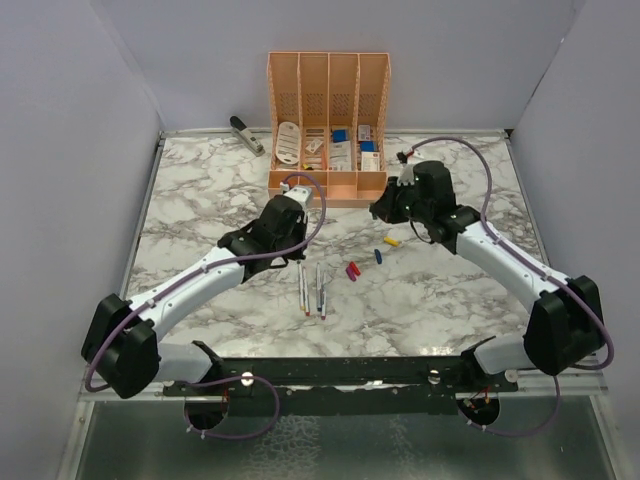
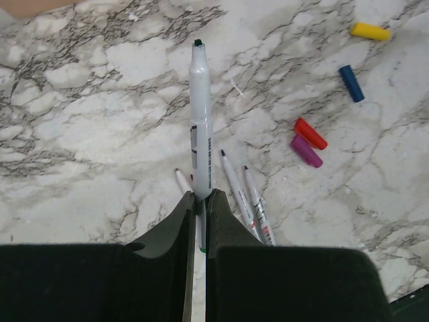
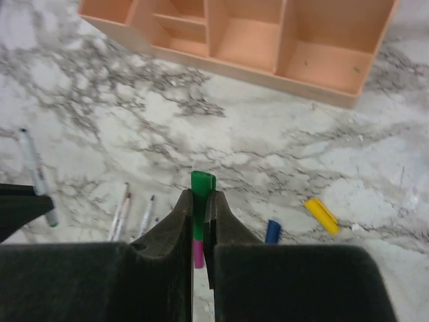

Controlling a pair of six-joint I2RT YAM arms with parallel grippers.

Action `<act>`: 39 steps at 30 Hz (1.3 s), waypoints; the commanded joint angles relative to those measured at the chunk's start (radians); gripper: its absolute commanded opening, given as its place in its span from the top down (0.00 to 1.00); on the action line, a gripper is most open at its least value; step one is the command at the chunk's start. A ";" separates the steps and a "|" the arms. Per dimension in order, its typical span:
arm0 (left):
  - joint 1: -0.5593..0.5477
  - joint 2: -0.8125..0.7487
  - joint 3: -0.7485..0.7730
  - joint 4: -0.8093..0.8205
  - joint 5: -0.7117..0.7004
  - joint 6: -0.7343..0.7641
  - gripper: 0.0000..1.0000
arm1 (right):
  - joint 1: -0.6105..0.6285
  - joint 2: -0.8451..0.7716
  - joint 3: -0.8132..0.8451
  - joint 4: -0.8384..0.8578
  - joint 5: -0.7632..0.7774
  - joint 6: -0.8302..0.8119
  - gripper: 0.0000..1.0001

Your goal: Insert the pens into the pen caps

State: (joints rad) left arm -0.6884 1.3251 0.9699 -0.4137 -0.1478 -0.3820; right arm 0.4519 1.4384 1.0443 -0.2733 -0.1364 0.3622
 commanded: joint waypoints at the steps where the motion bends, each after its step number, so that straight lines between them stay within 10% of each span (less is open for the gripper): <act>1: 0.004 -0.081 -0.098 0.264 0.134 0.054 1.00 | 0.005 -0.087 -0.069 0.289 -0.124 0.055 0.98; 13: 0.005 -0.217 -0.307 0.761 0.391 -0.062 1.00 | 0.005 -0.161 -0.180 0.695 -0.279 0.201 0.98; 39: 0.004 -0.118 -0.202 0.783 0.599 -0.110 1.00 | 0.006 -0.221 -0.267 0.982 -0.439 0.317 0.98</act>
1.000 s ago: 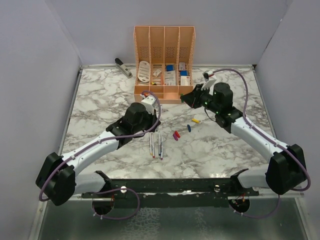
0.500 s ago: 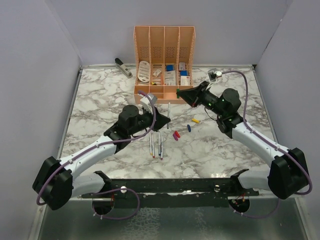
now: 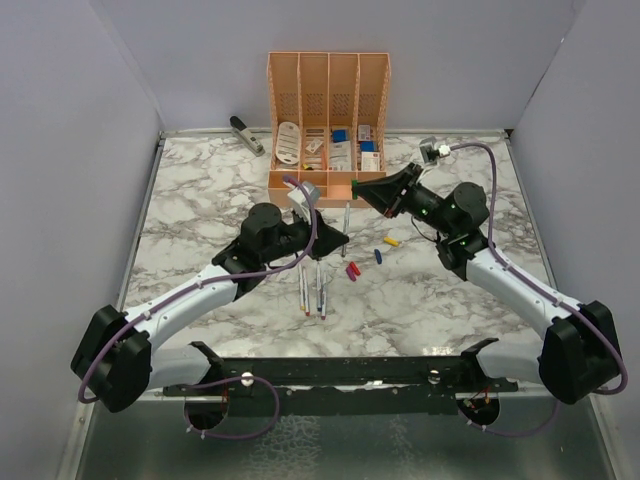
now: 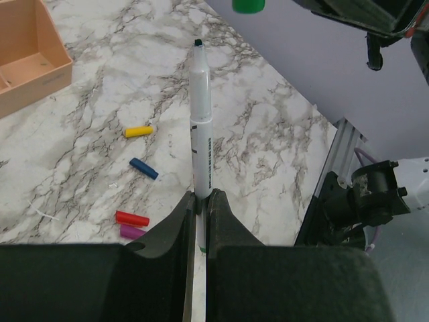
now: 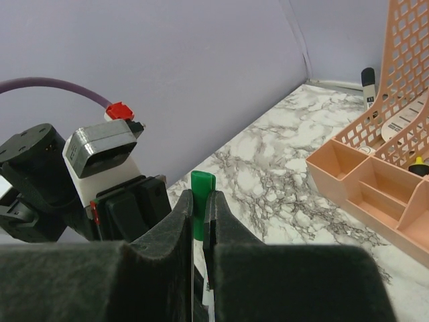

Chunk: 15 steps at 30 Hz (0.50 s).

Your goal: Insert the pens into the pen caps

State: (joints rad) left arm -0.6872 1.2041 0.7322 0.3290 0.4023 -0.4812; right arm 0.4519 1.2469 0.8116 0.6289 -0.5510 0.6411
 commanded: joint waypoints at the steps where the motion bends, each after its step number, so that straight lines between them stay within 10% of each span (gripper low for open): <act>1: 0.003 0.003 0.036 0.042 0.053 -0.010 1.00 | 0.006 -0.031 -0.043 0.092 -0.017 0.044 0.98; 15: 0.003 0.013 0.030 0.059 0.065 -0.016 1.00 | 0.006 -0.036 -0.128 0.285 0.112 0.082 0.98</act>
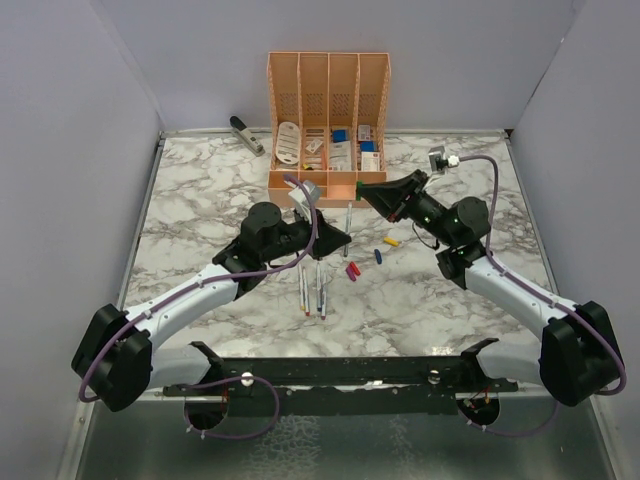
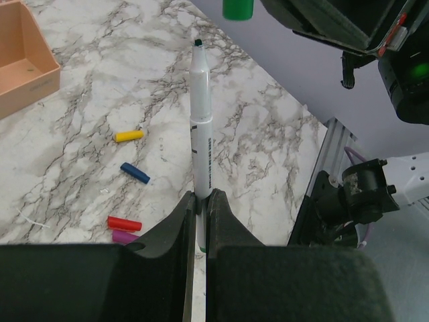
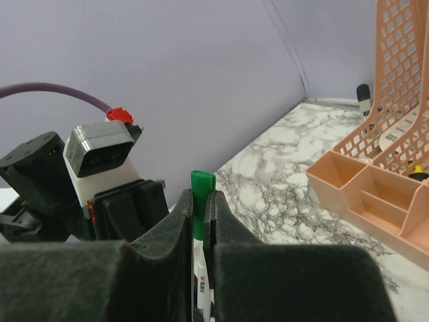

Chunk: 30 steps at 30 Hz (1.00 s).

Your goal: Insert the pens into the pen caps

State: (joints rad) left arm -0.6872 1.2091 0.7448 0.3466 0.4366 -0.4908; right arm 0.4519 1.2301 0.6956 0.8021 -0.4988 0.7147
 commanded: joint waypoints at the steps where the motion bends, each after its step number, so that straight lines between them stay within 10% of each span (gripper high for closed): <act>1: 0.003 0.009 0.018 0.042 0.031 -0.006 1.00 | 0.007 -0.017 -0.022 0.137 0.065 0.007 0.98; 30: 0.003 0.037 0.026 0.120 0.107 0.016 1.00 | 0.007 0.044 -0.051 0.227 0.033 0.029 0.98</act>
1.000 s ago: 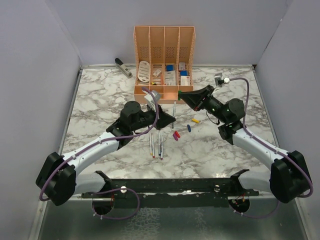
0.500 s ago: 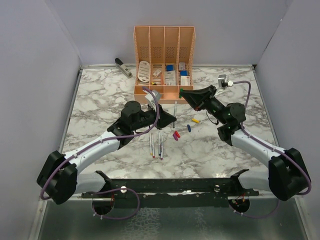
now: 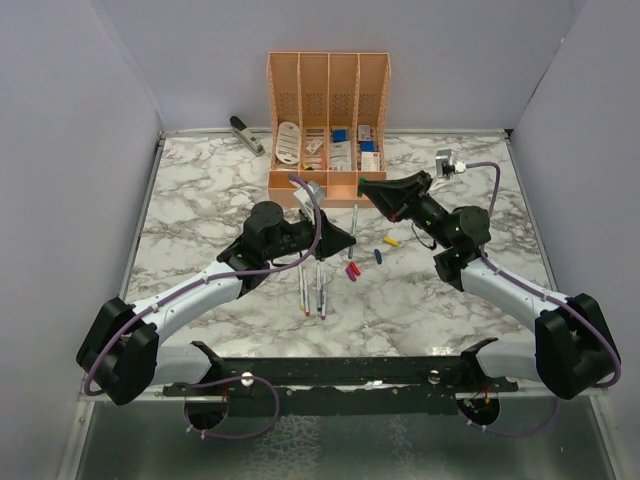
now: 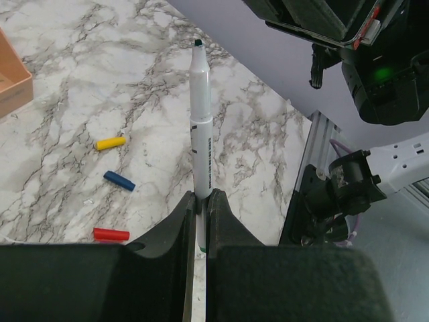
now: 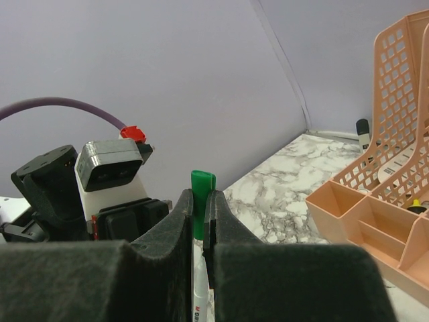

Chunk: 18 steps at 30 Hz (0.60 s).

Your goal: Insert the pens into the pen caps

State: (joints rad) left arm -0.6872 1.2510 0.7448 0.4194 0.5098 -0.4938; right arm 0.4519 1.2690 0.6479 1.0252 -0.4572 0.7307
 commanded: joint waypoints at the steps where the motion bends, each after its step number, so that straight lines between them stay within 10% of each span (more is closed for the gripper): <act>1: 0.003 -0.005 0.025 0.049 0.032 0.019 1.00 | 0.006 0.004 -0.005 0.001 -0.009 0.013 0.98; 18: 0.003 0.003 0.028 0.052 -0.001 0.025 1.00 | 0.007 -0.007 -0.006 -0.050 -0.037 0.033 0.98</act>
State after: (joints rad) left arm -0.6872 1.2514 0.7448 0.4339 0.5095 -0.4801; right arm 0.4519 1.2690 0.6479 0.9802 -0.4656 0.7483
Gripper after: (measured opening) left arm 0.063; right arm 0.051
